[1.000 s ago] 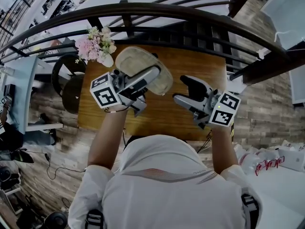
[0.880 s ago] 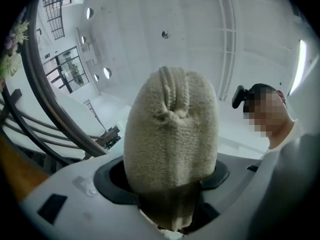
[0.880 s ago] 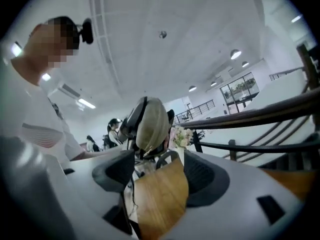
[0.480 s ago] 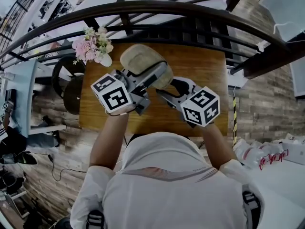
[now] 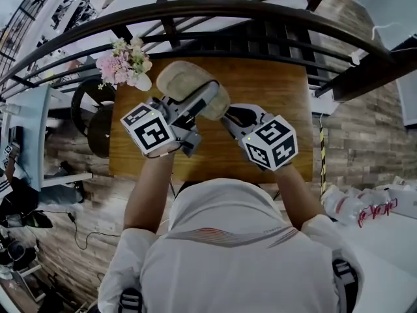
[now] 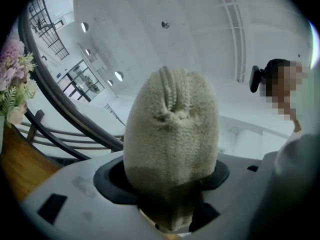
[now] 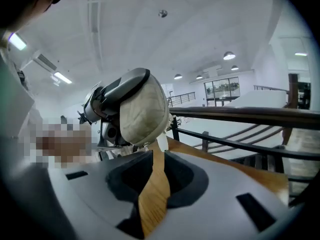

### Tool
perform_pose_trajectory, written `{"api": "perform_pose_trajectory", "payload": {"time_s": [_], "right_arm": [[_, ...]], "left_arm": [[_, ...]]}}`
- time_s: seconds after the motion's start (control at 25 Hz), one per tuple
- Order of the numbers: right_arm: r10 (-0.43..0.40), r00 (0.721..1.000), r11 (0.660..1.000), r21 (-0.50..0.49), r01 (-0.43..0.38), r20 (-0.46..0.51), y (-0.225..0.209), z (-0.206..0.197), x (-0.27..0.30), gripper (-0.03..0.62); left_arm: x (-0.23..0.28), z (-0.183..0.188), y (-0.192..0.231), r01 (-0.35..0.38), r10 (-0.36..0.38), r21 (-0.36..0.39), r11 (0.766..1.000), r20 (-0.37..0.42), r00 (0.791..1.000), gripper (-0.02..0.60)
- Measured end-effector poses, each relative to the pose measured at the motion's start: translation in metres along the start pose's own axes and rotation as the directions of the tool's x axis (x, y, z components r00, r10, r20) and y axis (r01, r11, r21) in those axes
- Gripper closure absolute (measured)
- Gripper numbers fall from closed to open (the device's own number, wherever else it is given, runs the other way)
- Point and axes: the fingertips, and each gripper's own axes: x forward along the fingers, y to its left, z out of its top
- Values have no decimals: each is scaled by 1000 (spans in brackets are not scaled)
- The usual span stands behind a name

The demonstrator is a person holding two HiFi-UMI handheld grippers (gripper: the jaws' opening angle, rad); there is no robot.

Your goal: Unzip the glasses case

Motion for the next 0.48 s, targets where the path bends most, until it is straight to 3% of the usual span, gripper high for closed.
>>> {"api": "perform_pose_trajectory", "payload": {"time_s": [0.2,0.32,0.48], "right_arm": [[21,998,997,-71,-25,-54,9,-7,4,388],[51,998,996,-64,-54,-38,15,-8,6,382],[22,1000,998,-65,-20,23,13,1,8,385]], "left_arm": [[1,-4,-1,-6,6,2,1000,-10,1000,281],[3,-2,0,-12,12,-1,1000,-9,1000,281],[4,0,-1,-14,14,-17,1000,-4,1000,281]]}}
